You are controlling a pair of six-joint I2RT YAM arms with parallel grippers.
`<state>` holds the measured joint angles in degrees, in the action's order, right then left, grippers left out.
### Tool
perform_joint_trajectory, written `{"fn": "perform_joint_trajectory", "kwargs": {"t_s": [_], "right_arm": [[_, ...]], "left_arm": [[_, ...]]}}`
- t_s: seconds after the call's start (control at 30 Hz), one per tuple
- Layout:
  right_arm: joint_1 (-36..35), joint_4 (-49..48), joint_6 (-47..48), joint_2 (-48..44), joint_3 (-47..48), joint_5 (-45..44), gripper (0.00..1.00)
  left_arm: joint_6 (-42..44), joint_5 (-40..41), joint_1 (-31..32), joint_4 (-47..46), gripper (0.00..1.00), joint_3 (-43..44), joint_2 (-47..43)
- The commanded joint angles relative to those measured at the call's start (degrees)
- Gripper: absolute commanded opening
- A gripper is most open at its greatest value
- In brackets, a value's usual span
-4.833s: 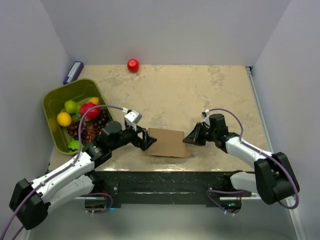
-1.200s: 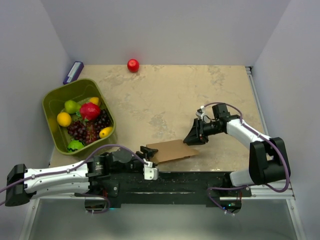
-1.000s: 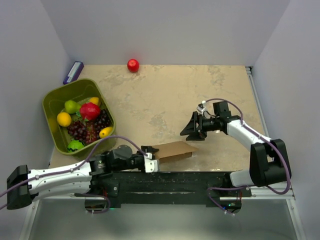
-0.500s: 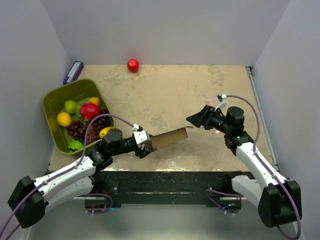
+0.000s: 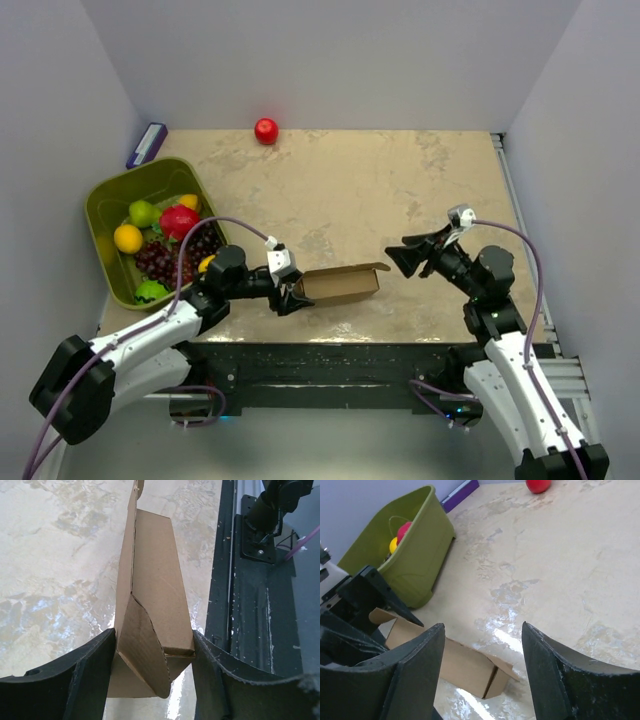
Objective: Fold the paper box
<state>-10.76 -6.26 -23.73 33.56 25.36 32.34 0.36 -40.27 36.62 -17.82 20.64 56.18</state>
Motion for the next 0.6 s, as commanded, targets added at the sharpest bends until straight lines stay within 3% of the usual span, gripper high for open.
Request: {"fn": "perform_joint_trajectory", "kwargs": {"t_s": [0.0, 0.23, 0.57], "right_arm": [[-0.22, 6.09, 5.18, 0.98, 0.74, 2.37, 0.61], [-2.85, 12.06, 5.62, -0.96, -1.20, 0.71, 0.61], [-10.68, 9.96, 7.73, 4.66, 0.12, -8.86, 0.62]], "left_arm": [[-3.17, -6.83, -2.08, -5.03, 0.24, 1.07, 1.91], [-4.67, -9.56, -5.07, -6.61, 0.24, 0.89, 3.14], [-4.76, -11.58, -5.42, -6.79, 0.23, 1.06, 4.28]]}}
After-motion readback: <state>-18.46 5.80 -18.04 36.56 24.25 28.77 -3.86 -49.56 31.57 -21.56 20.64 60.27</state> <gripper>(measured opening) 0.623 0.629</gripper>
